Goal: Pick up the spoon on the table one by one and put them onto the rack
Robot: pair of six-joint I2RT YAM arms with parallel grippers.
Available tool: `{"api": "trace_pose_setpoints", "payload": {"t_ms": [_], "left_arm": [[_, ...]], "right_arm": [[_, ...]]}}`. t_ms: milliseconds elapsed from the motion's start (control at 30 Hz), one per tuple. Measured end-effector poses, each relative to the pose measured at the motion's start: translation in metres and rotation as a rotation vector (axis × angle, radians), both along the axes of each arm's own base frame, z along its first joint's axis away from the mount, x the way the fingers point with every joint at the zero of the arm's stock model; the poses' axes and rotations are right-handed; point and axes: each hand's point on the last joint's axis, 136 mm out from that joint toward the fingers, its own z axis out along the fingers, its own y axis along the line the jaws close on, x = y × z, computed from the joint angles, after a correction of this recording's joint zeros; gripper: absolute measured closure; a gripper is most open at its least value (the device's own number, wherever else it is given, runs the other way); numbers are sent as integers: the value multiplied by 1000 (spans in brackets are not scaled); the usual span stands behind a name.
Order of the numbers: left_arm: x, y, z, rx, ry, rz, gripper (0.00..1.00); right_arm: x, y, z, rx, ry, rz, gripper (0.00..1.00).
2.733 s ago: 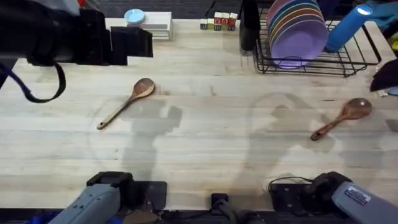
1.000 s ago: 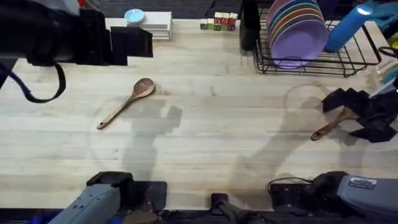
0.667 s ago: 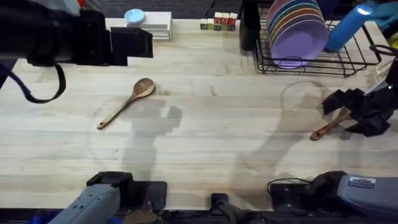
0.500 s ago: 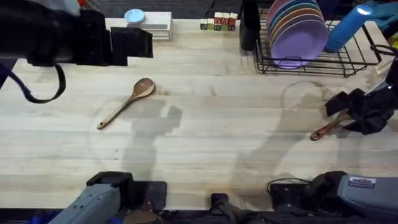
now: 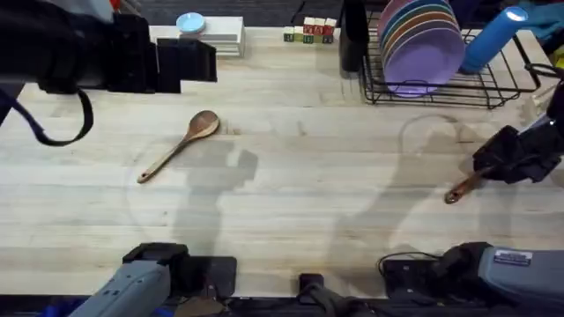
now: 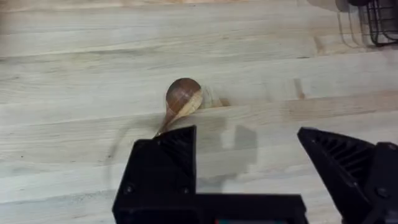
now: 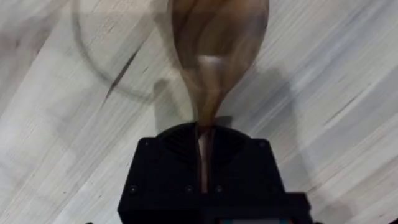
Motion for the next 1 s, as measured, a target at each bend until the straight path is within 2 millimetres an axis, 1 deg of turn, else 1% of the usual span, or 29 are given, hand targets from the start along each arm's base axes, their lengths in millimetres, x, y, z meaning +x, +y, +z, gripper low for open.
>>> {"api": "trace_pose_setpoints", "payload": {"t_ms": [133, 300, 433, 567, 600, 733, 767, 867, 1000], "left_arm": [[0, 0, 0, 0, 0, 0, 8], [0, 0, 0, 0, 0, 0, 8], [0, 0, 0, 0, 0, 0, 8], [0, 0, 0, 0, 0, 0, 8], [0, 0, 0, 0, 0, 0, 8], [0, 0, 0, 0, 0, 0, 8], [0, 0, 0, 0, 0, 0, 8], [0, 0, 0, 0, 0, 0, 8], [0, 0, 0, 0, 0, 0, 8]], "right_arm": [[-2, 2, 1, 17, 25, 1, 965], [-10, 8, 3, 44, 63, 25, 969], [-10, 9, 18, 35, 49, 40, 968], [-6, 7, 45, -3, -9, 48, 968], [-3, 5, 66, -39, -62, 49, 968], [-5, 6, 91, -79, -122, 49, 968], [-7, 7, 109, -113, -172, 49, 968], [-6, 8, 129, -156, -237, 54, 968], [8, 13, 161, -232, -365, 92, 968]]}}
